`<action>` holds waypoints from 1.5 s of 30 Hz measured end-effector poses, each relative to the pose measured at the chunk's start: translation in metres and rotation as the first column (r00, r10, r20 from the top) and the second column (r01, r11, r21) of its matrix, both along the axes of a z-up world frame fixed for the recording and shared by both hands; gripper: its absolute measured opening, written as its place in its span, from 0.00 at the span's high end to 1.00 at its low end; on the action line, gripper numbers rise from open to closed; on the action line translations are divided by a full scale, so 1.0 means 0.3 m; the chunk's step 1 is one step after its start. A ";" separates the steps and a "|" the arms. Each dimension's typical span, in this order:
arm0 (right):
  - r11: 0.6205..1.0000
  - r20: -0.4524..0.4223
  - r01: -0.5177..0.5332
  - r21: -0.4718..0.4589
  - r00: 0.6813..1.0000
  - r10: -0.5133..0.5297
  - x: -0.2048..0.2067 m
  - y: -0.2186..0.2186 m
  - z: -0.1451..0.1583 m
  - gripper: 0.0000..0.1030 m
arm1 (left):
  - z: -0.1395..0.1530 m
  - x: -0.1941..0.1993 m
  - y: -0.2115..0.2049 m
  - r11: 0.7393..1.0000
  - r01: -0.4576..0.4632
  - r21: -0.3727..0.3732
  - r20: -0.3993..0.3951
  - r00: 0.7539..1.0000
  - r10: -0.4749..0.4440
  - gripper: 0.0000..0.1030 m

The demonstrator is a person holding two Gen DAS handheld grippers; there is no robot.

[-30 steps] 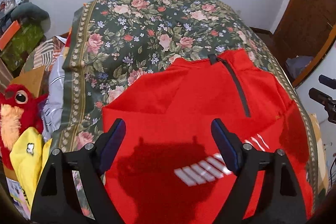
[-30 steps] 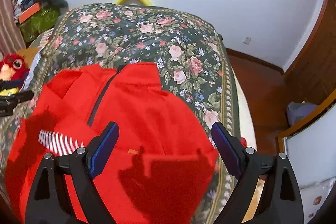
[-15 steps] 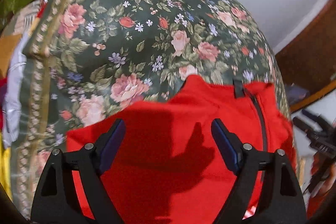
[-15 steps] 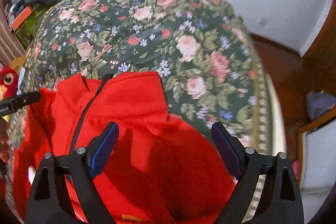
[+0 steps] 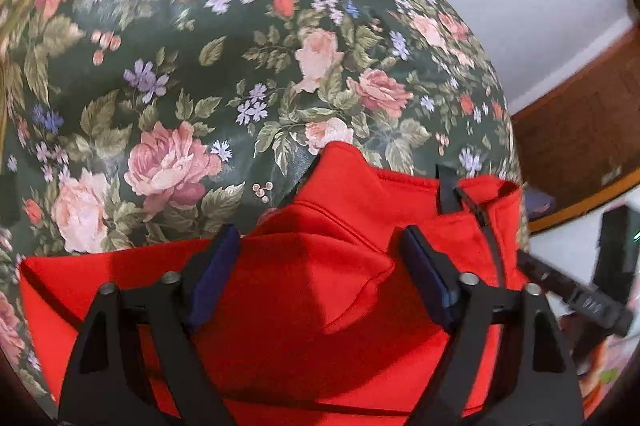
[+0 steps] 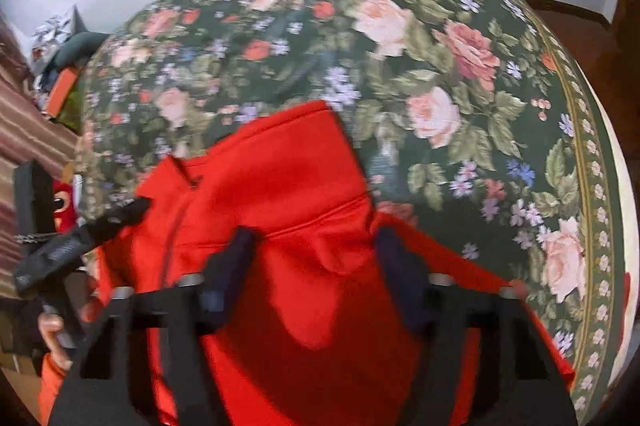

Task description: Fold large clothes

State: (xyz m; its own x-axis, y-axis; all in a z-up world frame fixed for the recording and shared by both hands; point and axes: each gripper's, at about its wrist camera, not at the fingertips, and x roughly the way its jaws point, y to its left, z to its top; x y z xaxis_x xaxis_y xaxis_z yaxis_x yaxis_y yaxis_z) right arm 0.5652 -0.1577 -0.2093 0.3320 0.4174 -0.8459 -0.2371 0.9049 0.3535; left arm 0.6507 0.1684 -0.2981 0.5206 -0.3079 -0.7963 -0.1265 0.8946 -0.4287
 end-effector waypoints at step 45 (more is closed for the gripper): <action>0.985 0.058 -0.150 -0.088 0.986 0.155 -1.072 -0.081 0.118 0.95 | 0.130 -1.251 -0.259 0.928 0.226 0.295 -0.016 0.973 -0.232 0.94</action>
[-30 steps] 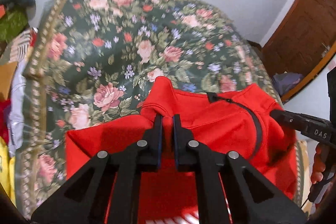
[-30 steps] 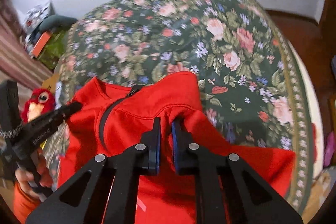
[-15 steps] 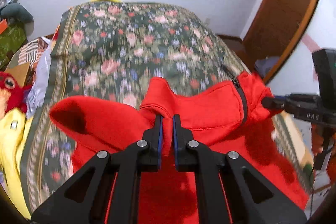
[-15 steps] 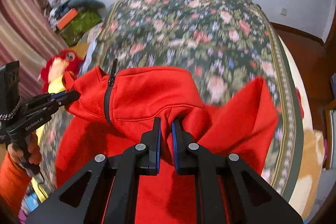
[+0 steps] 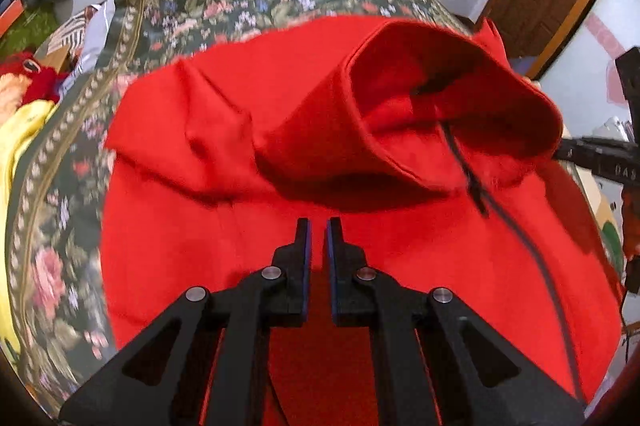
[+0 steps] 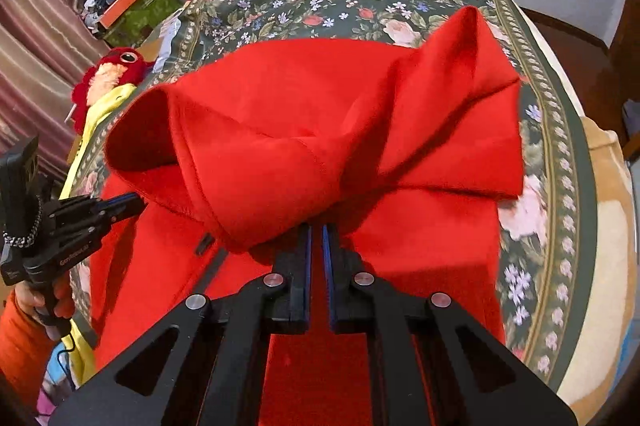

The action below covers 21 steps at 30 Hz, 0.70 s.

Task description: Fold large clothes

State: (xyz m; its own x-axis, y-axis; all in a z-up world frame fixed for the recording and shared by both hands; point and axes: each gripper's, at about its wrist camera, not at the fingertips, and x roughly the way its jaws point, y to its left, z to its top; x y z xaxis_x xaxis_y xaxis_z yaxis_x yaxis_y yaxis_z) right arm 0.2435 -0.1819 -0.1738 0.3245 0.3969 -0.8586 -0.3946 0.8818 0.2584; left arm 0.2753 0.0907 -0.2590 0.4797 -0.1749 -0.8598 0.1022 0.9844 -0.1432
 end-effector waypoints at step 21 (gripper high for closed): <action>0.993 0.188 -0.020 0.118 0.982 -0.002 0.082 0.117 0.227 0.87 | 0.302 0.130 0.097 0.997 -0.069 -0.022 0.157 0.985 0.072 0.76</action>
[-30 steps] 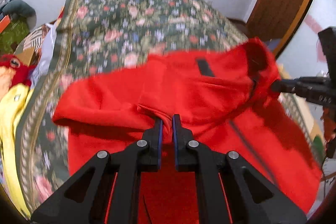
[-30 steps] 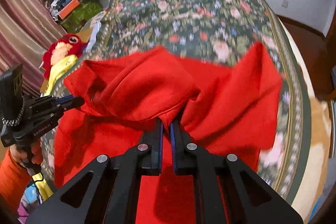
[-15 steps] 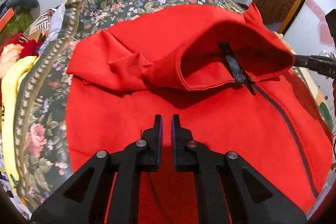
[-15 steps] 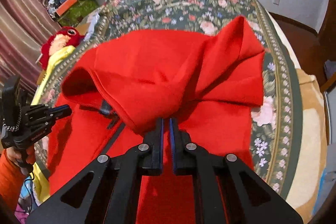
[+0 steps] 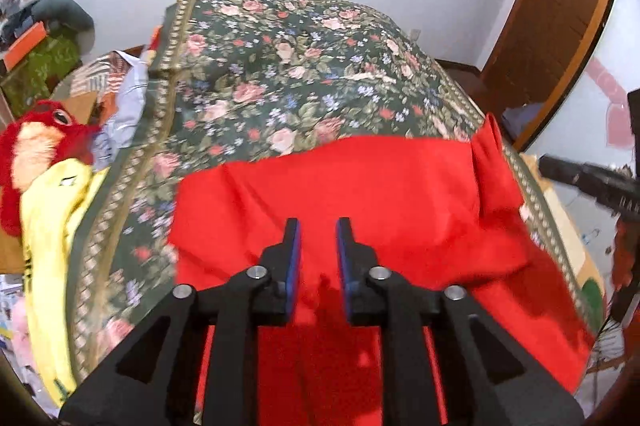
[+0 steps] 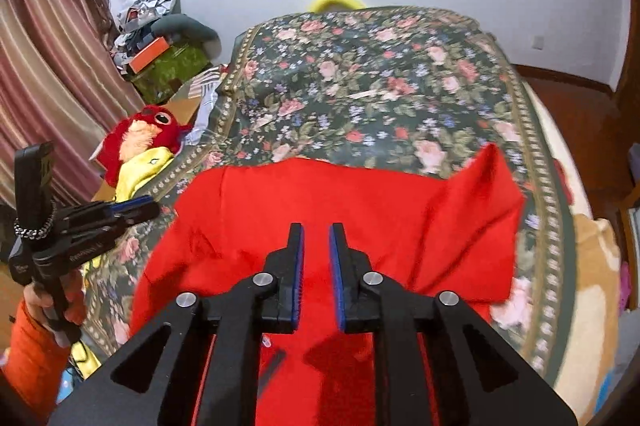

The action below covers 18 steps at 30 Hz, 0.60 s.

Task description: Fold large clothes

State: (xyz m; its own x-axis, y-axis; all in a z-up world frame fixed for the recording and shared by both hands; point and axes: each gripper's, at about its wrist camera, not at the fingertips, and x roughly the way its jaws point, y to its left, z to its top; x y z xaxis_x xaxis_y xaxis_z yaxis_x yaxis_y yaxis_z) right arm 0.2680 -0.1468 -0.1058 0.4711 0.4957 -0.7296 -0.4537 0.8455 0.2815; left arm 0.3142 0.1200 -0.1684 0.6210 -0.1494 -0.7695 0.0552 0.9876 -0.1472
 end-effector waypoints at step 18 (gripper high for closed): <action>0.976 -0.203 -0.096 -0.195 0.978 0.056 0.022 -0.065 -0.320 0.81 | -0.350 0.014 -0.081 0.998 0.053 0.044 -0.192 0.981 -0.044 0.45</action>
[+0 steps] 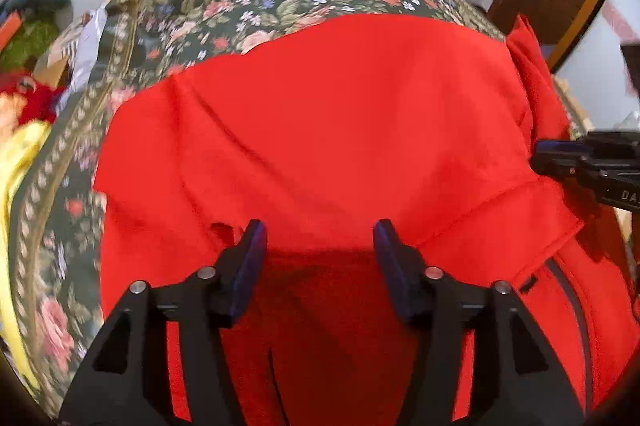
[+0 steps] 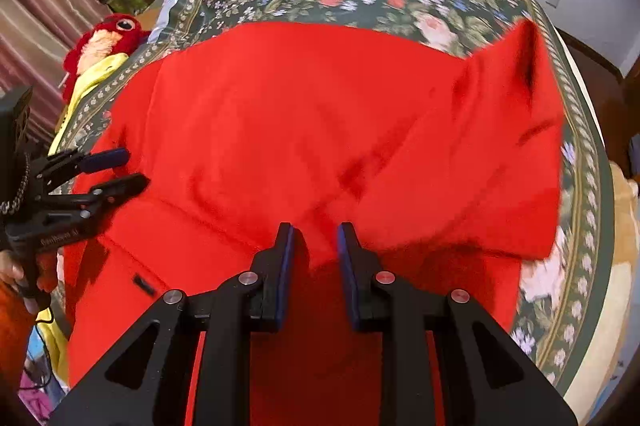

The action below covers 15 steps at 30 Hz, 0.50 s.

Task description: Fold large clothes

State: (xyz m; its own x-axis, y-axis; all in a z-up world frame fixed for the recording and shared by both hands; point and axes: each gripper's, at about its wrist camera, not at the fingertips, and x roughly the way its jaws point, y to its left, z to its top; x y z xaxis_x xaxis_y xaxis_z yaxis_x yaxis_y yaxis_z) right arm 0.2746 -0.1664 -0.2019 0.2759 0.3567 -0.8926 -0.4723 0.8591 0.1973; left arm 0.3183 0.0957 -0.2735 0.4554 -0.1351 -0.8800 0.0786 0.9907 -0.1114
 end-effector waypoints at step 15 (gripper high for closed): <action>0.988 0.047 0.155 -0.019 0.987 -0.154 -0.063 -0.169 0.053 0.54 | 0.007 -0.134 0.114 0.989 -0.117 -0.089 -0.029 0.993 0.115 0.30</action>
State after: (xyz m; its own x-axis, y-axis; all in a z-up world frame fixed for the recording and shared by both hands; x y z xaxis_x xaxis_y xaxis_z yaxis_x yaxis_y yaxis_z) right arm 0.2557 -0.2172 -0.1860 0.3666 0.2868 -0.8851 -0.3419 0.9263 0.1585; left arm 0.2781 0.1301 -0.2715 0.4521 -0.1620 -0.8771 -0.0401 0.9787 -0.2014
